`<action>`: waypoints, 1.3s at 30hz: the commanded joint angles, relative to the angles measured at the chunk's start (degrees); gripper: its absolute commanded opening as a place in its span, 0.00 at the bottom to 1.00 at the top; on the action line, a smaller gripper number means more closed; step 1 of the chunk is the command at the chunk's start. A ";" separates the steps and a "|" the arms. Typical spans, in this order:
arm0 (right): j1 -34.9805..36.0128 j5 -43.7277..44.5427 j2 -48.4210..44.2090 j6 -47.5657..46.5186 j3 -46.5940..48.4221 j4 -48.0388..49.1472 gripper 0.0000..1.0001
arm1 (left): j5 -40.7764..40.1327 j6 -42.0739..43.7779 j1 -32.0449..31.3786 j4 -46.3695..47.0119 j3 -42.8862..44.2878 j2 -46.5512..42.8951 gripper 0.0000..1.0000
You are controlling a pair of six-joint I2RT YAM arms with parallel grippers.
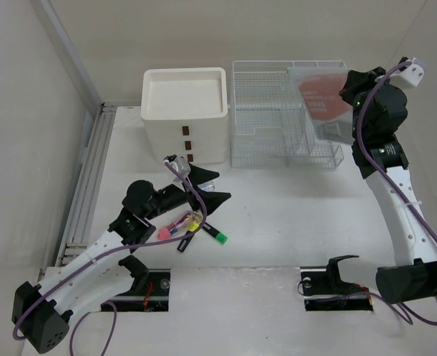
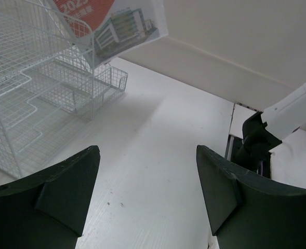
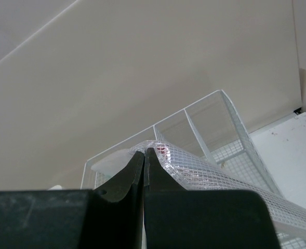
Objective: Organize the desk
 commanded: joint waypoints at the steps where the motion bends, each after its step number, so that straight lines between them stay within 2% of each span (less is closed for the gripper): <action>1: -0.08 0.86 -0.18 -0.82 2.54 3.30 0.00 | -0.01 0.67 -0.26 2.66 1.18 -0.02 0.72; 4: -0.08 2.10 1.58 -0.82 4.73 3.30 0.00 | -0.01 0.67 -0.26 2.66 1.18 -0.54 0.72; 9: -0.08 -2.98 2.11 2.42 5.27 3.30 0.00 | -0.01 0.67 -0.26 2.66 1.18 -1.60 0.72; 20: 1.24 -8.88 0.97 5.95 0.62 2.16 0.00 | -0.01 1.20 -0.26 2.13 1.18 -1.60 0.72; 33: 1.24 -14.07 -0.61 9.73 0.00 0.58 0.00 | 0.51 1.20 -0.26 2.13 1.18 -1.60 0.72; 39: 1.24 -14.60 1.84 11.13 4.82 -0.04 0.00 | 0.52 1.20 -0.26 2.13 1.18 -2.12 0.72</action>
